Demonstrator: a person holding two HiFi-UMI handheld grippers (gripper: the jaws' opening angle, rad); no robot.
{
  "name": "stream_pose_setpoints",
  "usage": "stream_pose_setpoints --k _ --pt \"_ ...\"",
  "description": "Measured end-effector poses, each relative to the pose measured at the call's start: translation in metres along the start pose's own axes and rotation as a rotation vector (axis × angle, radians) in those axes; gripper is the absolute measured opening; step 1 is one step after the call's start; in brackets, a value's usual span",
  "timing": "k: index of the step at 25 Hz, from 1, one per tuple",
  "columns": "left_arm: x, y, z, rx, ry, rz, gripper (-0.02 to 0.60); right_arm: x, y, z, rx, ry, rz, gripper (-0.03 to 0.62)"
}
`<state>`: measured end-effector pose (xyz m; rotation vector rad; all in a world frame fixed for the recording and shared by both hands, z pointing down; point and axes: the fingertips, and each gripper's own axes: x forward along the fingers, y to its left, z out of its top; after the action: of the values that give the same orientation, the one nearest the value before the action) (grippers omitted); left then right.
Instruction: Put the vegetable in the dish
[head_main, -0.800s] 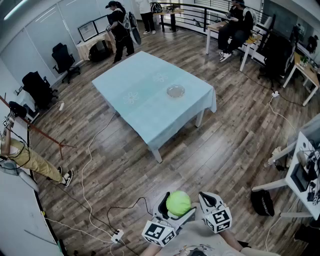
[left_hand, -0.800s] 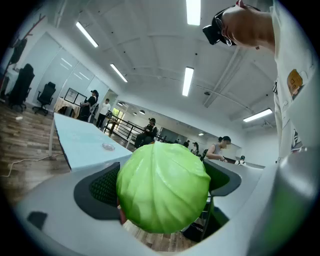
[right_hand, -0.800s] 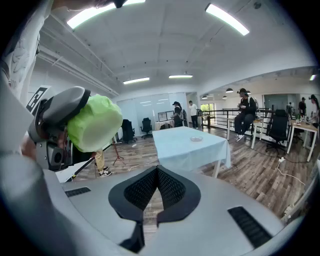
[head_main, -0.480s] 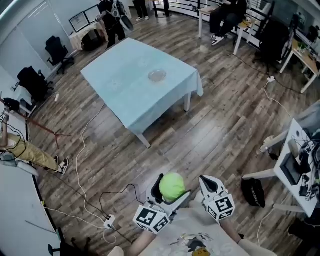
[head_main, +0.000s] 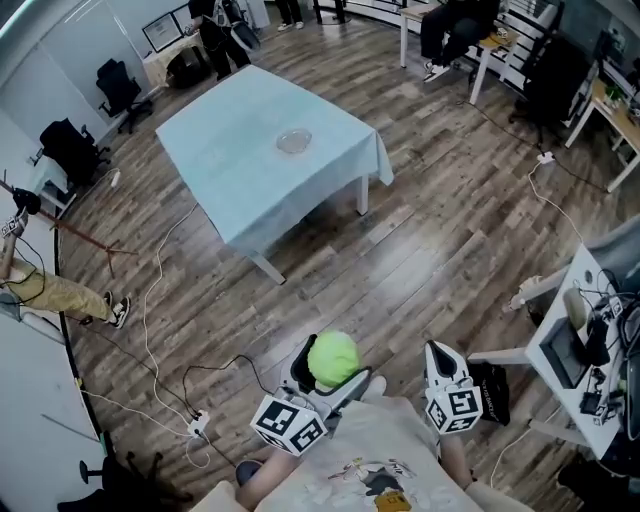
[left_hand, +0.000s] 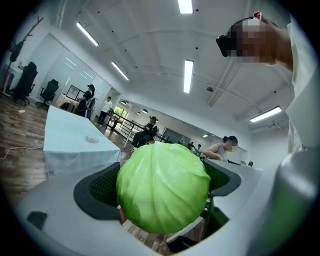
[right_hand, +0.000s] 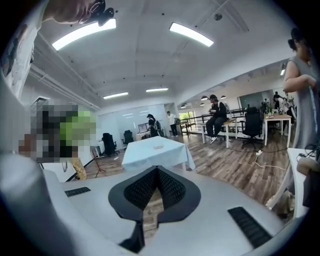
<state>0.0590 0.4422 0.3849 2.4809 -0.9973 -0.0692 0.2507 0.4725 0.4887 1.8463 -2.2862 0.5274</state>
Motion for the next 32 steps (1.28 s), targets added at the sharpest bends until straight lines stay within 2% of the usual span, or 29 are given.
stream_pose_setpoints --k 3,7,11,14,19,25,28,32 --pt "0.007 0.002 -0.005 -0.002 0.017 0.034 0.525 0.018 0.008 0.0 -0.008 0.012 0.048 0.018" --pt "0.017 0.016 -0.003 -0.017 0.011 0.046 0.525 0.046 0.038 0.005 -0.029 0.025 0.16 0.018" --pt "0.043 0.049 0.008 -0.075 -0.007 0.081 0.525 0.081 0.042 0.02 -0.045 0.032 0.195 0.019" --pt "0.067 0.075 0.025 -0.07 -0.022 0.078 0.525 0.114 0.041 0.036 -0.076 0.043 0.217 0.018" --pt "0.096 0.126 0.061 -0.059 -0.065 0.085 0.525 0.179 0.041 0.065 -0.115 0.053 0.214 0.018" --pt "0.125 0.187 0.1 -0.071 -0.098 0.055 0.525 0.268 0.058 0.121 -0.145 0.002 0.205 0.018" --pt "0.131 0.211 0.108 -0.066 -0.087 0.033 0.525 0.302 0.072 0.132 -0.165 -0.001 0.212 0.018" --pt "0.136 0.25 0.119 -0.05 -0.082 0.057 0.525 0.34 0.085 0.135 -0.136 0.017 0.202 0.018"
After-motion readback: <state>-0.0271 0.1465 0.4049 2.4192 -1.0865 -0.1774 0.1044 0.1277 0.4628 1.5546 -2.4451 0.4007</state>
